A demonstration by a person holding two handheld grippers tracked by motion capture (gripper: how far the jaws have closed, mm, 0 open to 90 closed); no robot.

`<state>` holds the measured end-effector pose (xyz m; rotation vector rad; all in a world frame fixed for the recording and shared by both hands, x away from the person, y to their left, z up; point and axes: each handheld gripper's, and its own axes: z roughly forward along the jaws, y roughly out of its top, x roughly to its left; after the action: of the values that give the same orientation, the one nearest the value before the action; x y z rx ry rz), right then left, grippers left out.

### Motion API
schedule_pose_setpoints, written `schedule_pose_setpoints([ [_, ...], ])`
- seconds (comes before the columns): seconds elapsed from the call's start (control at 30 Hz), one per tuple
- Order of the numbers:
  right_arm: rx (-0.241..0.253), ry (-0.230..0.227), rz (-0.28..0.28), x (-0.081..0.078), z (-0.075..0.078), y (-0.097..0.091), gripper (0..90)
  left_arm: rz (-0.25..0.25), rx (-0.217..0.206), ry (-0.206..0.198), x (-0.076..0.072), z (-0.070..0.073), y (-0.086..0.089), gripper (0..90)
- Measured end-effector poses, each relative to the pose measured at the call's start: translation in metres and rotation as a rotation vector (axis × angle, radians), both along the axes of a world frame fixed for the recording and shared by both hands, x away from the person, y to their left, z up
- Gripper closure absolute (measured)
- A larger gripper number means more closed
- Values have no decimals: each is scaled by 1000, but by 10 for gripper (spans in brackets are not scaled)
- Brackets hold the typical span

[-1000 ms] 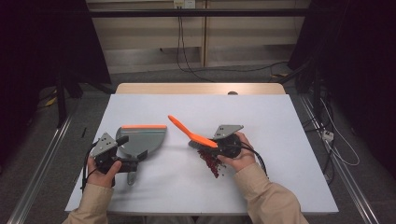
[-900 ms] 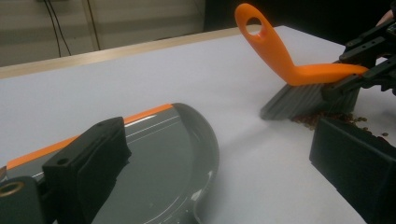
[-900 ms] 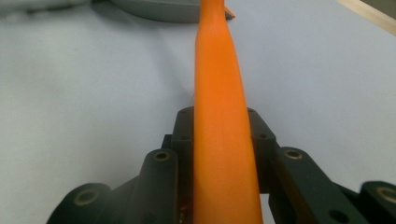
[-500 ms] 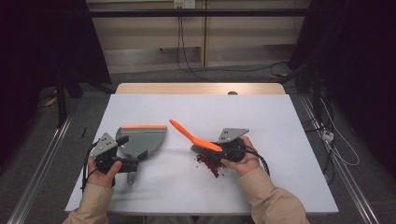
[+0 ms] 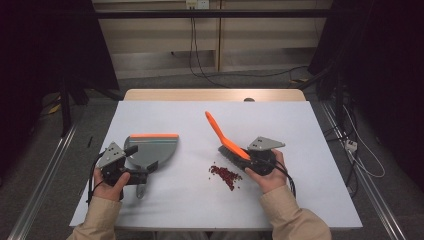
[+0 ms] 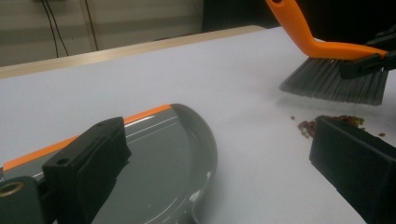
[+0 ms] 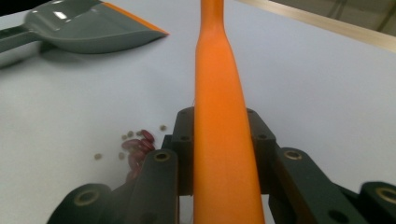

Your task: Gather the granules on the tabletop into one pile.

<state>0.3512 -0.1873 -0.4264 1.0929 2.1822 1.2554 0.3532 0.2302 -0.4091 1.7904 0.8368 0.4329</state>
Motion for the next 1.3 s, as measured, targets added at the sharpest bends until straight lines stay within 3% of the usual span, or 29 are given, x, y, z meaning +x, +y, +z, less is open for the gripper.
schedule_pose_setpoints([
  [0.27, 8, 10, -233, -26, -3, -8, 716, -12, -7, 3, 0, 0, -1, 41],
  [0.37, 16, 0, -283, -32, -4, -7, 716, -14, -6, -1, 0, 0, -1, 41],
  [0.53, -27, -9, -355, -37, -10, 2, 716, -12, -12, -1, -2, 1, -1, 41],
  [0.87, -30, -7, -394, -44, -15, 20, 717, -13, -4, -7, -2, 2, -2, 41],
  [1.03, 7, 1, -413, -43, -16, 30, 717, -13, -4, -5, -2, 2, -2, 41],
  [1.17, -18, -25, -436, -43, -17, 43, 717, -15, -7, -3, -2, 2, -2, 41],
  [1.3, -12, -39, -445, -41, -19, 52, 716, -13, -6, -3, -2, 2, -1, 41],
])
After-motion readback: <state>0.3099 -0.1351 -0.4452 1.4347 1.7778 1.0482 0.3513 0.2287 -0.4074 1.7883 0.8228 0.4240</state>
